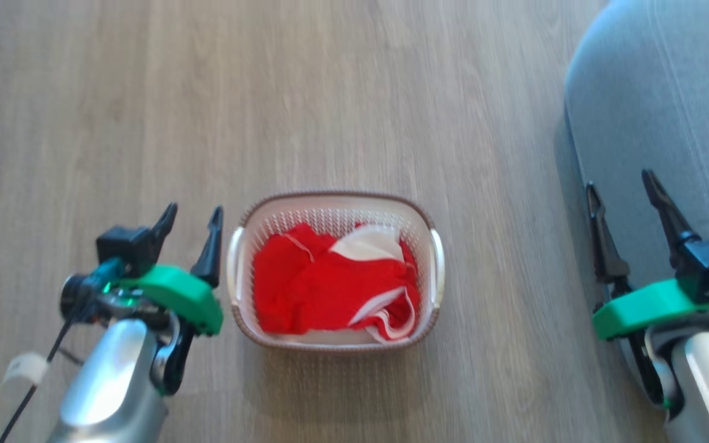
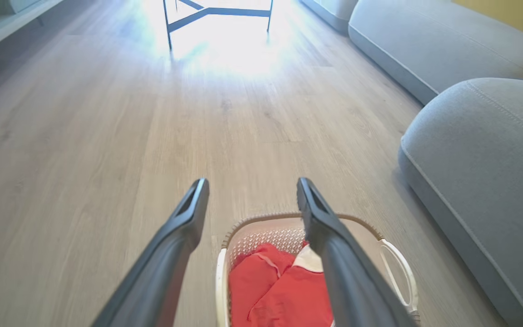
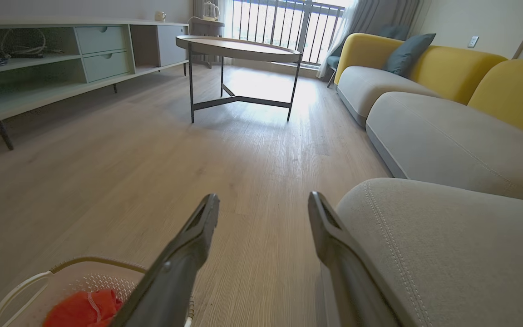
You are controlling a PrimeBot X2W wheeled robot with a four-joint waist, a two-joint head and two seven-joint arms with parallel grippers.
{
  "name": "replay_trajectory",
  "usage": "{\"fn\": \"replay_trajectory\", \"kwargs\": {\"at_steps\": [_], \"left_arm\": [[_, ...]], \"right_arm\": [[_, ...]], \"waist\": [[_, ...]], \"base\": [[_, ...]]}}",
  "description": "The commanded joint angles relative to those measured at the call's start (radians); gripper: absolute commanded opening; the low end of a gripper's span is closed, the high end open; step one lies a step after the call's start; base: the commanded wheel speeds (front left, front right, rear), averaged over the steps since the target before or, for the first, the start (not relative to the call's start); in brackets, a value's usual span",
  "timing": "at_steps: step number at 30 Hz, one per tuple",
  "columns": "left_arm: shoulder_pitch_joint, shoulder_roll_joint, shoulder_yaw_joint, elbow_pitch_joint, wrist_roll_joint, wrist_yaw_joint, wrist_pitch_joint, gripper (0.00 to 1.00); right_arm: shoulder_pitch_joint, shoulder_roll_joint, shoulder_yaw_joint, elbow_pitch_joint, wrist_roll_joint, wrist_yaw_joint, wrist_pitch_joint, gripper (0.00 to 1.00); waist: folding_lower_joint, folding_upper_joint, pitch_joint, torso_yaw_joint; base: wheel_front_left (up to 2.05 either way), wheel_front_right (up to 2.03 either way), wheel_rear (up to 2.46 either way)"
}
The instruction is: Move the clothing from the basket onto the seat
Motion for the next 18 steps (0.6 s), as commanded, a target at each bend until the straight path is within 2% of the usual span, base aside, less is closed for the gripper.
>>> {"fn": "replay_trajectory", "kwargs": {"at_steps": [1, 8, 18], "left_arm": [[-0.003, 0.037, 0.045, -0.044, 0.007, 0.011, -0.008, 1.00], [0.102, 0.077, 0.126, -0.124, 0.003, 0.033, -0.008, 1.00], [0.246, 0.088, 0.219, -0.210, 0.005, 0.054, -0.008, 1.00]], "right_arm": [[0.009, -0.029, 0.019, -0.024, 0.008, 0.007, -0.005, 1.00], [0.066, -0.037, 0.022, -0.010, 0.018, 0.007, -0.005, 1.00], [0.155, -0.023, -0.007, -0.023, 0.027, 0.007, -0.005, 1.00]], "waist": [[0.0001, -0.0001, -0.053, 0.039], [0.0001, -0.0001, -0.136, 0.071], [0.0001, -0.0001, -0.195, 0.072]], "base": [[0.00, 0.00, 0.00], [0.00, 0.00, 0.00], [0.00, 0.00, 0.00]]}}
